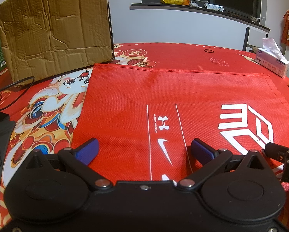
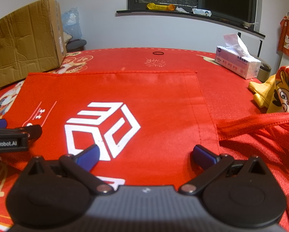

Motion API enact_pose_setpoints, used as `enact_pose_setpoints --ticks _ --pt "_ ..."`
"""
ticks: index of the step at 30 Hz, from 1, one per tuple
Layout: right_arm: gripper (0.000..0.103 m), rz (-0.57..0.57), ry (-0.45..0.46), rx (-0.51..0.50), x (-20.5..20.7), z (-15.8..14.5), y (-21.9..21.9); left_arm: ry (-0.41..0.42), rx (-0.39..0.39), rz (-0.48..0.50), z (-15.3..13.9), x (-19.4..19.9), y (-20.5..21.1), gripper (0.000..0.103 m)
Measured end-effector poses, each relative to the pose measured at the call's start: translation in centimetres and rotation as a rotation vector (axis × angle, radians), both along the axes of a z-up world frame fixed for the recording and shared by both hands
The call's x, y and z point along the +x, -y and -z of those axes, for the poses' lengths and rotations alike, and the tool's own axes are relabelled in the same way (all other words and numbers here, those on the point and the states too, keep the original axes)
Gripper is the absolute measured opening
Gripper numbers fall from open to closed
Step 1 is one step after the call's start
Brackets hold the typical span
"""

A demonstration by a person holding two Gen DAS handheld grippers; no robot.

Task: Fold shopping bag

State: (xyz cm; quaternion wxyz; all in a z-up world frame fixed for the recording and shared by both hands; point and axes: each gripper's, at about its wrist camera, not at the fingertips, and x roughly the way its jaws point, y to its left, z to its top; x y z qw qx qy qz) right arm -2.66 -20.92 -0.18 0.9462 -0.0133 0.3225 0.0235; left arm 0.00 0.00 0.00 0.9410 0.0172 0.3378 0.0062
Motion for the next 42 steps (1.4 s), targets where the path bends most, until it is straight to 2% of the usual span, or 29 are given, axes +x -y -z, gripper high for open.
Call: enact_pose_setpoints --ticks 42 --pt "0.102 0.0 0.0 0.001 -0.01 0.01 0.0 0.0 -0.001 0.0 0.27 0.77 -0.39 0.103"
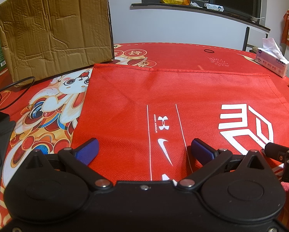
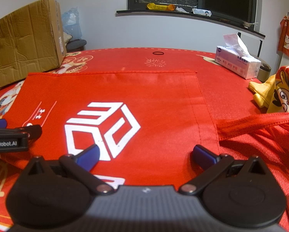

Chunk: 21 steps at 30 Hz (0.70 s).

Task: Fold shopping bag

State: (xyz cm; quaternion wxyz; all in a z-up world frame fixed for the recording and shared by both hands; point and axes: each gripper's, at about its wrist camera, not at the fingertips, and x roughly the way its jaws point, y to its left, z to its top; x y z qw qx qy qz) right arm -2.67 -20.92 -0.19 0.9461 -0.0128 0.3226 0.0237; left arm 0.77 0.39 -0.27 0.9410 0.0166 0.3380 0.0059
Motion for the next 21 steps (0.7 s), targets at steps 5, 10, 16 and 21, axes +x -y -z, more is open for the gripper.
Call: enact_pose_setpoints --ticks 5,10,16,21 --pt "0.102 0.0 0.0 0.0 0.0 0.0 0.0 0.0 0.0 0.0 -0.01 0.0 0.0 0.103" --pt "0.102 0.0 0.0 0.0 -0.01 0.0 0.0 0.0 0.0 0.0 -0.02 0.0 0.0 0.103" --pt "0.102 0.0 0.0 0.0 -0.05 -0.01 0.0 0.0 0.0 0.0 0.03 0.16 -0.08 0.103" --pt "0.102 0.0 0.0 0.0 -0.05 -0.01 0.0 0.0 0.0 0.0 0.08 0.31 -0.16 0.103"
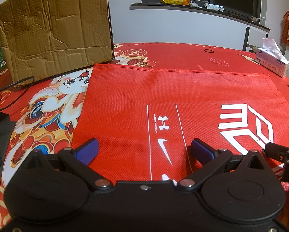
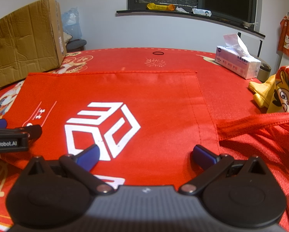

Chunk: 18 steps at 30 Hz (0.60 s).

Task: Fold shopping bag

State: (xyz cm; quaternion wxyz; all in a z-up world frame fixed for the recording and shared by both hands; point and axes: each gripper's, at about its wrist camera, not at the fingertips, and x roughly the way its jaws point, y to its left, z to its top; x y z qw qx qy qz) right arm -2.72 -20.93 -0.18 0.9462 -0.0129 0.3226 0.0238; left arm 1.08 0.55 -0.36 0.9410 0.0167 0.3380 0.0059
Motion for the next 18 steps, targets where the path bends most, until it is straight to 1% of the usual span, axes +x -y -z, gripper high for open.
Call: enact_pose_setpoints --ticks 18 --pt "0.102 0.0 0.0 0.0 0.05 0.02 0.0 0.0 -0.001 0.0 0.08 0.25 -0.14 0.103"
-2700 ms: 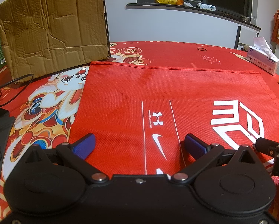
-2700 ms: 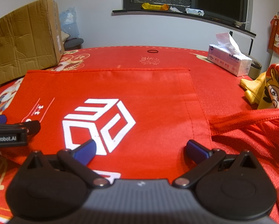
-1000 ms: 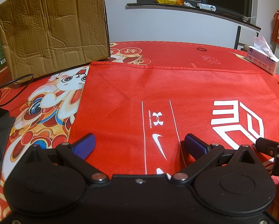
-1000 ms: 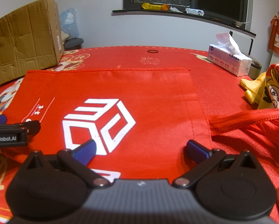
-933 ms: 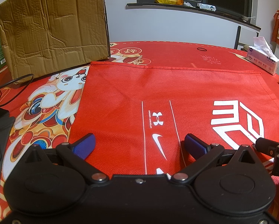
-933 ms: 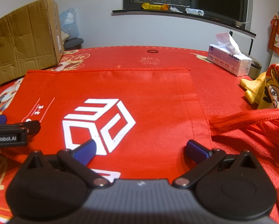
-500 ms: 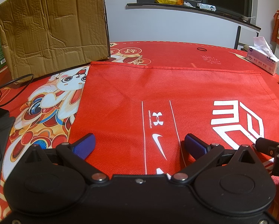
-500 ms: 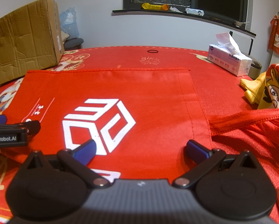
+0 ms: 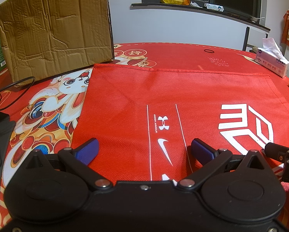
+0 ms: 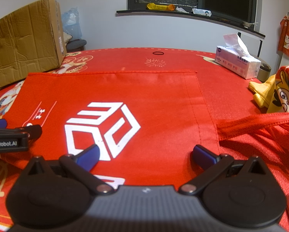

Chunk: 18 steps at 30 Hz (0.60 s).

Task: Fold shopping bag

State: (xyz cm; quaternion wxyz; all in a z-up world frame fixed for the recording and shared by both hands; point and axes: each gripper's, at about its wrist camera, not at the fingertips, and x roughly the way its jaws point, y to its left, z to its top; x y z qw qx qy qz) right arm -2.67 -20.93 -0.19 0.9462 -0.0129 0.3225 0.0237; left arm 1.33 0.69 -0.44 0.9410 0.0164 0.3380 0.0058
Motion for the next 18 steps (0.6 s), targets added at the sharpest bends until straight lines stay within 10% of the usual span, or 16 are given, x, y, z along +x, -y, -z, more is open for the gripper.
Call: enact_pose_setpoints --ticks 18 --pt "0.102 -0.01 -0.032 -0.003 0.42 -0.14 -0.01 -0.006 0.001 0.002 -0.12 -0.13 0.02 0.103"
